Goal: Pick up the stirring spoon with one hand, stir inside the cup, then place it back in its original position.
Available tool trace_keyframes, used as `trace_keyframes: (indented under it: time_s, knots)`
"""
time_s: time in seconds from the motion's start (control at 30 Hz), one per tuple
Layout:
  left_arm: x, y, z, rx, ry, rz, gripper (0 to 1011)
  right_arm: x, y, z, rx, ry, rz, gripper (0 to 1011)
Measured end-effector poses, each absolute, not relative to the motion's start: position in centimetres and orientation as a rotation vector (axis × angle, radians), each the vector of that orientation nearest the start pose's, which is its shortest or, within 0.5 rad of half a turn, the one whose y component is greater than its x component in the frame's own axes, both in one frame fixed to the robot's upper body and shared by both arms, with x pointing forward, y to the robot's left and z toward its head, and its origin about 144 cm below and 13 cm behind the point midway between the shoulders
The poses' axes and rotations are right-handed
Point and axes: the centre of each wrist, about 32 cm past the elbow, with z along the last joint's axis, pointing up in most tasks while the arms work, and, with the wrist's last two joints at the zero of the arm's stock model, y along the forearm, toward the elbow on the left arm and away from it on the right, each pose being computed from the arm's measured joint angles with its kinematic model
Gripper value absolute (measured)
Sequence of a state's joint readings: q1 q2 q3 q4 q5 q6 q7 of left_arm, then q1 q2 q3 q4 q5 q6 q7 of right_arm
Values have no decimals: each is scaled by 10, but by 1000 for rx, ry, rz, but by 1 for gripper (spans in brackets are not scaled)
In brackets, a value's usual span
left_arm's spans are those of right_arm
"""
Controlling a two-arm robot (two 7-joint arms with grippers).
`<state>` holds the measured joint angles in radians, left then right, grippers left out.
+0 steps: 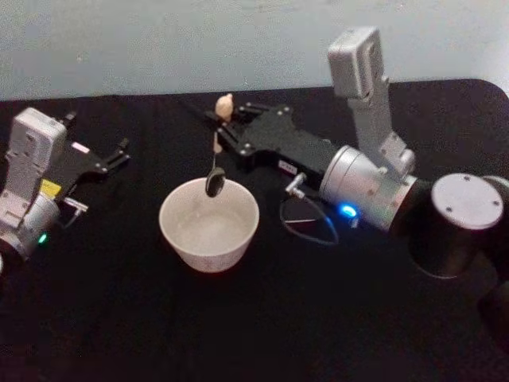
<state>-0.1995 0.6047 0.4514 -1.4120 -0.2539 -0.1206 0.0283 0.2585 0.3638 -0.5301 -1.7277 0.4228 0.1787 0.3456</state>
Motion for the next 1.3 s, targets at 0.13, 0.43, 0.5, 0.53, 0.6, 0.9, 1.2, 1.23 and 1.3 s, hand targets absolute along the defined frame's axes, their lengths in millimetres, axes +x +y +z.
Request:
trace_keyframes:
  time_s: [0.13,0.43,0.5,0.53,0.6,0.9,1.2,1.23,1.3]
  knots:
    - [489,310,1140,304,-285,1248,1001,477,-159,1219,-23,-19,-676,199]
    - [489,310,1140,304,-285,1248,1001,473,-155,1201,-63,-7,-666,199]
    - [489,310,1140,304,-285,1248,1001,472,-153,1198,-66,-12,-666,199]
    - [489,310,1140,304,-285,1248,1001,472,-153,1198,-66,-12,-666,199]
    - [489,310,1140,304,-285,1248,1001,472,-151,1193,-66,-20,-668,199]
    - [489,310,1140,304,-285,1248,1001,472,-143,1182,-57,-33,-672,199]
    - [489,310,1140,304,-285,1248,1001,473,-134,1175,-77,-32,-674,199]
    - [489,310,1140,304,-285,1248,1001,474,-133,1175,-81,-33,-675,199]
    - [489,310,1140,304,-285,1248,1001,474,-133,1174,-84,-32,-677,199]
